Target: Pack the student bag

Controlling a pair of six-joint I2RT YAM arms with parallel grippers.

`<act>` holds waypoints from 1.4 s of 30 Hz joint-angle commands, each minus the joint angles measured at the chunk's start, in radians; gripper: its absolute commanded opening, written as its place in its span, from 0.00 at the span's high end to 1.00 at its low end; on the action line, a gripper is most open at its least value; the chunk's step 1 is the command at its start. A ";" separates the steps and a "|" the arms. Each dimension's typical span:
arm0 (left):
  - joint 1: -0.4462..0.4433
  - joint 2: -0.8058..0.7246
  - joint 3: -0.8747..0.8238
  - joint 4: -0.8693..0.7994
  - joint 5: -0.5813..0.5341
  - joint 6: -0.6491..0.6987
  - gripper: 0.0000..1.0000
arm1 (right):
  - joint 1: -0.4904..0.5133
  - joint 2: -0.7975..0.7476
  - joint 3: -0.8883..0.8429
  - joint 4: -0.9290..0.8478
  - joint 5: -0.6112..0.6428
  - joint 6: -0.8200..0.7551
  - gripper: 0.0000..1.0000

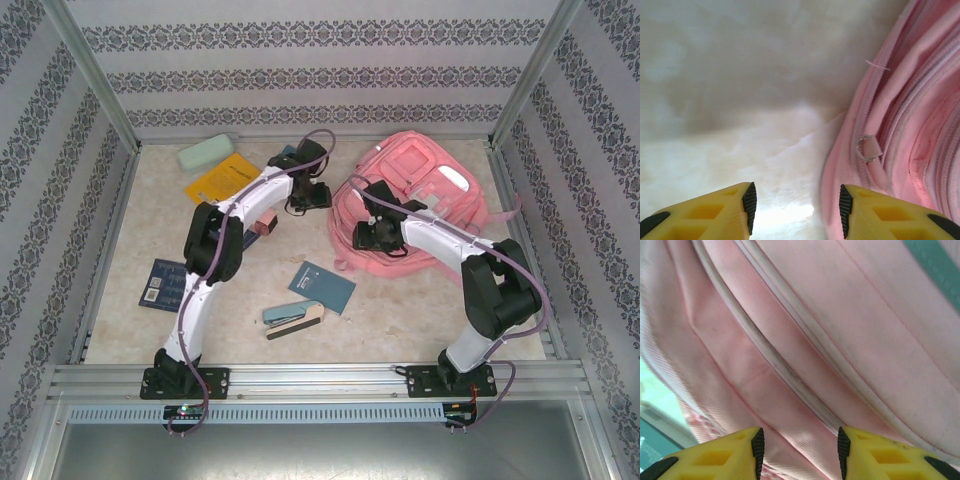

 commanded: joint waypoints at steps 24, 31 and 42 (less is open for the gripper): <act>0.358 -0.423 -0.601 0.198 -0.033 0.076 0.46 | 0.151 -0.114 0.043 0.016 0.059 0.041 0.50; 0.375 -0.384 -0.665 0.341 0.201 -0.060 0.47 | 0.153 -0.132 0.022 0.012 0.068 0.054 0.50; 0.288 -0.344 -0.672 0.539 0.326 -0.263 0.49 | 0.154 -0.115 0.032 0.014 0.058 0.059 0.50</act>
